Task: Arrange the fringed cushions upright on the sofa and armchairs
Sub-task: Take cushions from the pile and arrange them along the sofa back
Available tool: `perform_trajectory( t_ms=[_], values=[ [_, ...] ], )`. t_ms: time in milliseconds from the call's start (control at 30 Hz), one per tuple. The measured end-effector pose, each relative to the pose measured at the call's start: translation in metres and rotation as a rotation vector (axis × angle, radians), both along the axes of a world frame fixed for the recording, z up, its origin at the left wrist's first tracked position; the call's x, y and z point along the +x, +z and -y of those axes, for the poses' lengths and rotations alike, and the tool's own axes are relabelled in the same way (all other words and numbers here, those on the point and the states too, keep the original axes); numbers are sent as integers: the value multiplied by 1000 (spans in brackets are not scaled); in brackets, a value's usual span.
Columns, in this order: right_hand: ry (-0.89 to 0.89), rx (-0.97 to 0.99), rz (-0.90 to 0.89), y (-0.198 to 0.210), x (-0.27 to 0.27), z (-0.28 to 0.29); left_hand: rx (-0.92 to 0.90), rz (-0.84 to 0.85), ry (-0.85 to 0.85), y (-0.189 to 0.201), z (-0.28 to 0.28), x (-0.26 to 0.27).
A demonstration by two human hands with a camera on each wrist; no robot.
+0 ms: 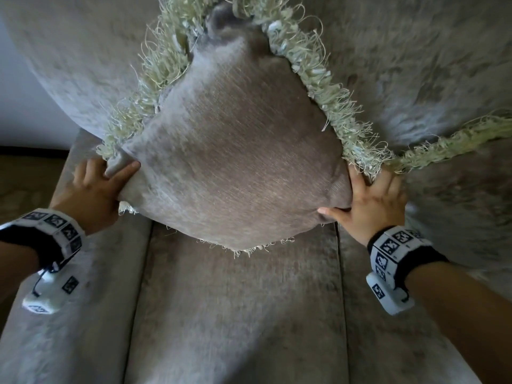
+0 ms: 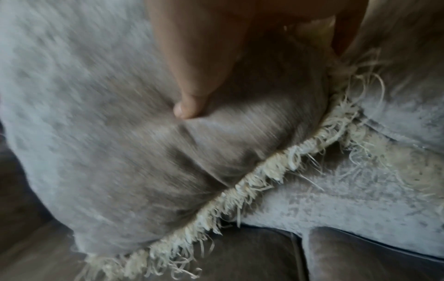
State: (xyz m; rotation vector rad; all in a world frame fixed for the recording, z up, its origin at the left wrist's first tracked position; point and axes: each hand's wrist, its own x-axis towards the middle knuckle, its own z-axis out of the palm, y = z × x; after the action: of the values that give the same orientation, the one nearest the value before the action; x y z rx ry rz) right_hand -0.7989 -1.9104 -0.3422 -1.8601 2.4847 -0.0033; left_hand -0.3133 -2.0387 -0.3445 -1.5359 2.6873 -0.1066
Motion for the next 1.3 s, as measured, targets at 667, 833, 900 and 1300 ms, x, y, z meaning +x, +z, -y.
perform_trajectory(
  t_ms=[667, 833, 900, 1300],
  values=[
    [536, -274, -91, 32, 66, 50, -263, -276, -290, 43, 23, -96],
    [374, -166, -105, 29, 47, 50, -309, -129, -158, 34, 25, -69],
    [252, -129, -48, 27, 39, 43, -289, -138, -53, 33, 13, -59],
    [430, -172, -23, -13, 47, -14, -302, -123, -262, 3, -41, -74]
  ],
)
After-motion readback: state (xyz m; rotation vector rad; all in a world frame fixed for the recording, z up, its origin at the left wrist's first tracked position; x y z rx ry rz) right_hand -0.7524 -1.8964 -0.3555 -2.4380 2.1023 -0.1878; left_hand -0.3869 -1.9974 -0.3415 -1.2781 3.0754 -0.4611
